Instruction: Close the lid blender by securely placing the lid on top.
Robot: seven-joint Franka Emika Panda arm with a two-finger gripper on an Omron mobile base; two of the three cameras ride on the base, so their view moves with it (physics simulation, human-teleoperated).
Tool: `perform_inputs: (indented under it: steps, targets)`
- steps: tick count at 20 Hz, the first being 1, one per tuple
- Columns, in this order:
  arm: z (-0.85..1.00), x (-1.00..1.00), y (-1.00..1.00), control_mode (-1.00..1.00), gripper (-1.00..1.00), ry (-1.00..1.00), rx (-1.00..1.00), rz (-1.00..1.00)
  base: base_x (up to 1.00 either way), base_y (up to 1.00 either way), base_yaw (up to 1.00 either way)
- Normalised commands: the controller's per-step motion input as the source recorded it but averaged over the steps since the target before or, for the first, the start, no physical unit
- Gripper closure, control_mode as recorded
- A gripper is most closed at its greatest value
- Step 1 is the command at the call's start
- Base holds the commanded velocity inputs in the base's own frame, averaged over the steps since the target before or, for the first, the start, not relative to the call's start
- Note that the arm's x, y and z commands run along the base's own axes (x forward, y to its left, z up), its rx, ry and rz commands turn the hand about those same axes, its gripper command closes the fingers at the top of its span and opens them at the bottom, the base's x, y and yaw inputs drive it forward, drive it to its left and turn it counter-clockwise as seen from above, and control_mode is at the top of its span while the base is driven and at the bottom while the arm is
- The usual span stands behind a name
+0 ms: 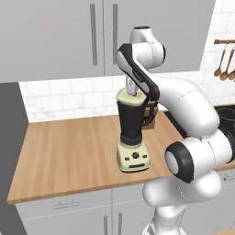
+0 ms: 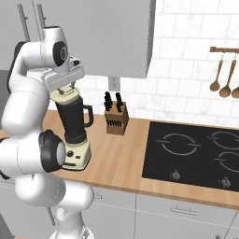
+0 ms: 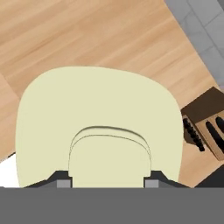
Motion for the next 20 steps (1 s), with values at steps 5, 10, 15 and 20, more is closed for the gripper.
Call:
perform_inputs:
  steps: [5,10,15,20]
  targets:
    - [-0.32,0.1,-0.28,-1.0,1.0,0.0,0.0,0.0,0.0,0.0,0.0]
    - [-0.07,0.04,-0.2,-1.0,1.0,0.0,0.01,0.0,0.0,0.0,0.0]
    - [0.0,0.32,-0.01,-1.0,1.0,0.0,0.02,0.0,0.0,0.0,0.0]
    - [0.0,0.26,0.0,-1.0,1.0,0.0,0.0,0.0,0.0,0.0,0.0]
